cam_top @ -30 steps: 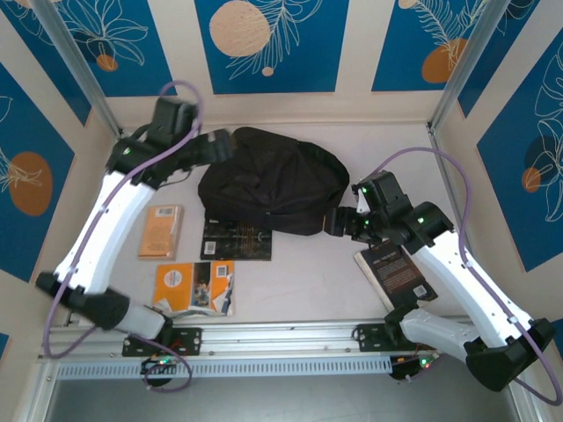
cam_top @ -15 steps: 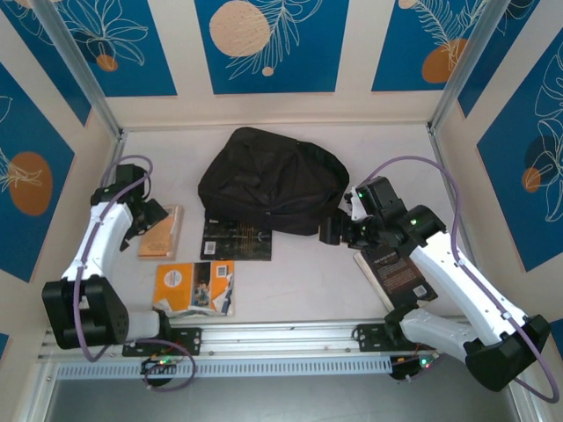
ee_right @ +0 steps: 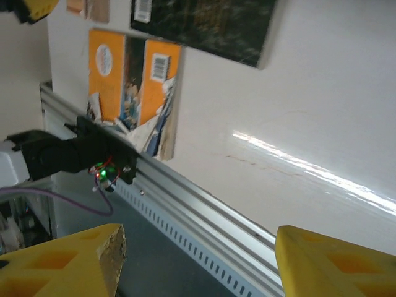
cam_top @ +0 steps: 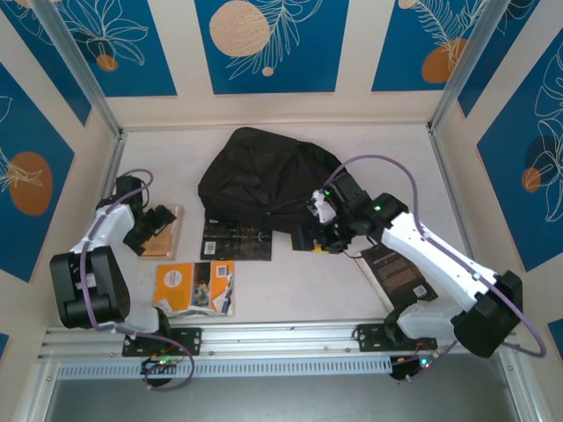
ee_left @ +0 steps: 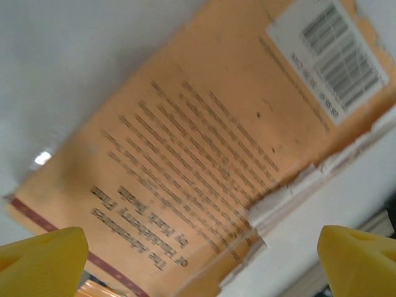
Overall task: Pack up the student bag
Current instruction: Pick up the book from the middle-left of the table.
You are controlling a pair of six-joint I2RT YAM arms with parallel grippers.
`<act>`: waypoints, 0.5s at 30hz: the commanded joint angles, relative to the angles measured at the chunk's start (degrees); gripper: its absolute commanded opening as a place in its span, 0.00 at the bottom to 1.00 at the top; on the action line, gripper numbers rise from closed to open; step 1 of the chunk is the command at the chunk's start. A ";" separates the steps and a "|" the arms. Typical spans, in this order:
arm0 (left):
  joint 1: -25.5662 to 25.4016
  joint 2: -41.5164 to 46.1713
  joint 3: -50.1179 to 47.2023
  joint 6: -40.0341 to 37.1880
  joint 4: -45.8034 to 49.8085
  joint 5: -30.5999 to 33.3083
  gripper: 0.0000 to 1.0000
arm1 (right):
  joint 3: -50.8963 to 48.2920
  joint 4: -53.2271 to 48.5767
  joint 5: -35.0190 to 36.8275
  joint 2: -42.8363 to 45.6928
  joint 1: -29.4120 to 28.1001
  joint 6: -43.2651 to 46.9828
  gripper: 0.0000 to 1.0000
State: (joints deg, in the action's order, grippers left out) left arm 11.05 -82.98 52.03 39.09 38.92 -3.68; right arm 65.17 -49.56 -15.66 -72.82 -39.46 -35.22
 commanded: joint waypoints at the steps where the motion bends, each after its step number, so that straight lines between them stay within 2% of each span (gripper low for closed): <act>1: 0.56 1.75 -2.06 1.43 -1.34 -7.60 0.94 | 5.93 2.36 -3.00 -5.74 -4.10 2.57 0.65; 8: 0.52 6.41 -8.47 7.21 -4.11 -17.94 0.87 | 24.34 1.43 -0.87 -26.88 -11.85 3.42 0.63; 15: -0.25 11.53 -12.53 11.79 -7.57 -27.49 0.79 | 44.02 -0.54 -0.32 -45.28 -13.25 -2.61 0.55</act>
State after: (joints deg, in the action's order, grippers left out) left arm 10.98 -73.49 40.25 48.03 33.65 -24.21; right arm 104.01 -47.66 -15.86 -114.43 -52.82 -34.74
